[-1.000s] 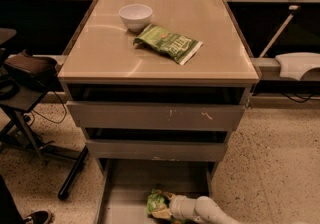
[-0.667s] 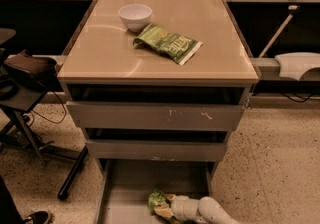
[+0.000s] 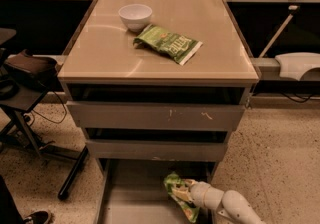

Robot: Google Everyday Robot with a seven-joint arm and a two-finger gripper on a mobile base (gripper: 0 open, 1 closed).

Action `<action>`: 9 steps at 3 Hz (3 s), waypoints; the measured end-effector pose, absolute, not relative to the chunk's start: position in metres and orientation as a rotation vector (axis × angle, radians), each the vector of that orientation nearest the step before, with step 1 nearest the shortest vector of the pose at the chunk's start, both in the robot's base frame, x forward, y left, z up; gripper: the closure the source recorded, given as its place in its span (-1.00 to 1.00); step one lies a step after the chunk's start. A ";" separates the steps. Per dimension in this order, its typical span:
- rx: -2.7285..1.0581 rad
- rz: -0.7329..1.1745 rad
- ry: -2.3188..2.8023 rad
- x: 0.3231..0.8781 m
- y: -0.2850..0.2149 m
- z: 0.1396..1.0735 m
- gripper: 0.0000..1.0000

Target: Pick green rice chip bag from bottom drawer and place on counter

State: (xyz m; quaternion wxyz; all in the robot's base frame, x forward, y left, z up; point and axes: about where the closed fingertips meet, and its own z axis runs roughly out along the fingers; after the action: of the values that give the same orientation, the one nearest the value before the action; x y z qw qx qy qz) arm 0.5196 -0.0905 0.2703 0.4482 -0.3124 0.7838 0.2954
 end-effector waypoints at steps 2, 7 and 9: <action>-0.636 0.456 1.862 0.544 -0.182 0.433 1.00; -0.404 -0.047 1.393 0.454 -0.251 0.803 1.00; -0.374 -0.109 1.319 0.429 -0.261 0.855 1.00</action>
Offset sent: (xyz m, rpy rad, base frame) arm 0.0282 -0.1457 0.2599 -0.1039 -0.2726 -0.3567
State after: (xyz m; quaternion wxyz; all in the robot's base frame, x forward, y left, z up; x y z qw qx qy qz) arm 0.4287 -0.2608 0.8549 0.7726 -0.1727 0.6088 -0.0504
